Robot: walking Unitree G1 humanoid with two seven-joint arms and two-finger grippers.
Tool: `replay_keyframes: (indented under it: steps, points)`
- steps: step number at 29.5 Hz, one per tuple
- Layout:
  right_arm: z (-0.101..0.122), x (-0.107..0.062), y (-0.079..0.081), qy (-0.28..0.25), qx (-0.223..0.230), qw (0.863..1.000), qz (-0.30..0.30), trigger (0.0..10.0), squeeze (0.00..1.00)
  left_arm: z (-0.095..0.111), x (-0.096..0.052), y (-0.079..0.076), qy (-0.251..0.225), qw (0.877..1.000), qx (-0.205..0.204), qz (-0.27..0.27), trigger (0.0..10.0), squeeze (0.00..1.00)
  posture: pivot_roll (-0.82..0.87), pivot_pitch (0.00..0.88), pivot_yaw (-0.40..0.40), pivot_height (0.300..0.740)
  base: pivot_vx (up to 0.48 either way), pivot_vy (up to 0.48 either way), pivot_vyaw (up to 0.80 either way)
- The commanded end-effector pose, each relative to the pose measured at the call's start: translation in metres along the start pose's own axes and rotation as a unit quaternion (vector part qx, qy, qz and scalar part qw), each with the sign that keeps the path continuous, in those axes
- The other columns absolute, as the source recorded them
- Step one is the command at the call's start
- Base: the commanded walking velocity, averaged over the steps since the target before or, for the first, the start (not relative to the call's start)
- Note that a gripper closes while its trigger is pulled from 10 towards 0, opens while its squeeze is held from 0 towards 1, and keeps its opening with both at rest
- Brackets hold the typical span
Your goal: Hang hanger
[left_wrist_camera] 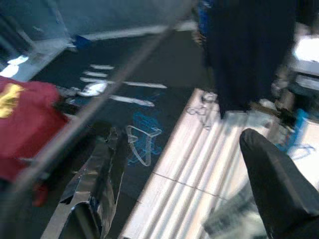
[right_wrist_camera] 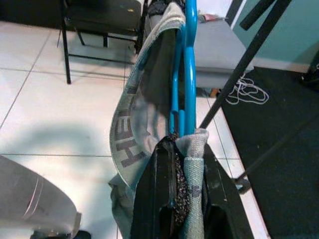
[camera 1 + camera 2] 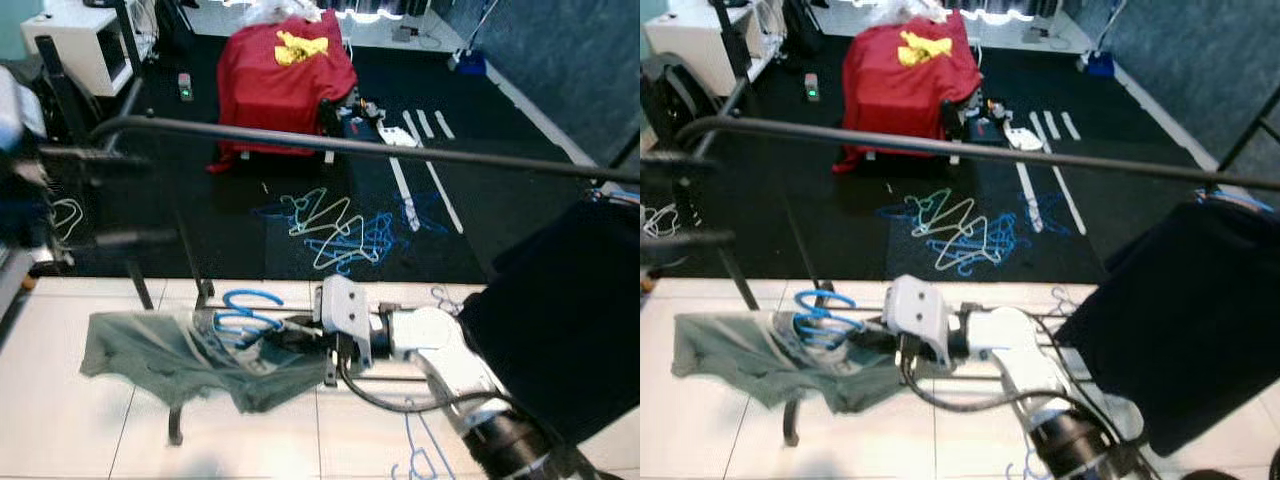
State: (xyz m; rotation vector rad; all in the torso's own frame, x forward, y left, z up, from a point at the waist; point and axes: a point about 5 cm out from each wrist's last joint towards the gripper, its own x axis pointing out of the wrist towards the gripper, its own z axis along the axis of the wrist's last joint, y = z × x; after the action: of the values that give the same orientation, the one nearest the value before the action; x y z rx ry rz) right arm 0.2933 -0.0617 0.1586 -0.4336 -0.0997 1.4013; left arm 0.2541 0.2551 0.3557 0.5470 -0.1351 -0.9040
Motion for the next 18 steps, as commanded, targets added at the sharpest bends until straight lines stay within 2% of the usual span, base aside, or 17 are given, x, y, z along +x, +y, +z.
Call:
replay_keyframes:
  steps: [1,2,4,5,7,8,10,12,14,18]
  points:
    - [0.000,0.000,-0.001,-0.003,0.000,1.000,-0.002,10.0,0.00,-0.004,0.002,0.001,0.007,1.000,-0.009,0.001,10.0,0.00,0.12,0.000,0.025,0.740,0.000,0.000,0.00]
    - [0.001,0.001,-0.001,-0.005,-0.001,1.000,-0.002,10.0,0.00,-0.014,0.006,-0.008,0.030,0.999,-0.009,-0.017,10.0,0.00,0.12,0.000,0.026,0.740,0.000,0.000,0.00]
    - [0.002,0.000,-0.001,-0.006,-0.001,1.000,-0.002,10.0,0.00,-0.038,0.012,-0.036,0.082,0.994,-0.031,-0.072,10.0,0.00,0.12,0.001,0.026,0.740,0.000,0.000,0.00]
    - [0.002,0.000,-0.001,-0.006,-0.001,1.000,-0.002,10.0,0.00,-0.038,0.012,-0.036,0.082,0.994,-0.031,-0.072,10.0,0.00,0.12,0.001,0.026,0.740,0.000,0.000,0.00]
    - [0.002,-0.001,-0.002,-0.004,-0.003,1.000,-0.001,10.0,0.00,-0.057,0.017,-0.062,0.122,0.986,-0.046,-0.101,10.0,0.00,0.12,0.011,0.025,0.740,0.000,0.000,0.00]
    - [0.002,-0.001,-0.002,-0.004,-0.003,1.000,-0.001,10.0,0.00,-0.057,0.017,-0.062,0.122,0.986,-0.046,-0.101,10.0,0.00,0.12,0.011,0.025,0.740,0.000,0.000,0.00]
    - [0.004,-0.002,-0.005,-0.003,-0.008,1.000,-0.002,10.0,0.00,-0.073,0.025,-0.081,0.145,0.981,-0.067,-0.112,10.0,0.00,0.11,0.018,0.020,0.740,0.000,0.000,0.00]
    - [0.004,-0.002,-0.005,-0.003,-0.008,1.000,-0.002,10.0,0.00,-0.073,0.025,-0.081,0.145,0.981,-0.067,-0.112,10.0,0.00,0.11,0.018,0.020,0.740,0.000,0.000,0.00]
    - [0.007,-0.001,-0.008,-0.005,-0.014,1.000,-0.001,10.0,0.00,-0.084,0.034,-0.088,0.153,0.980,-0.088,-0.096,10.0,0.00,0.10,0.028,0.014,0.740,0.000,0.000,0.00]
    - [0.009,0.001,-0.009,-0.003,-0.023,1.000,0.006,10.0,0.00,-0.094,0.040,-0.092,0.161,0.978,-0.104,-0.083,10.0,0.00,0.10,0.036,0.008,0.740,0.000,0.000,0.00]
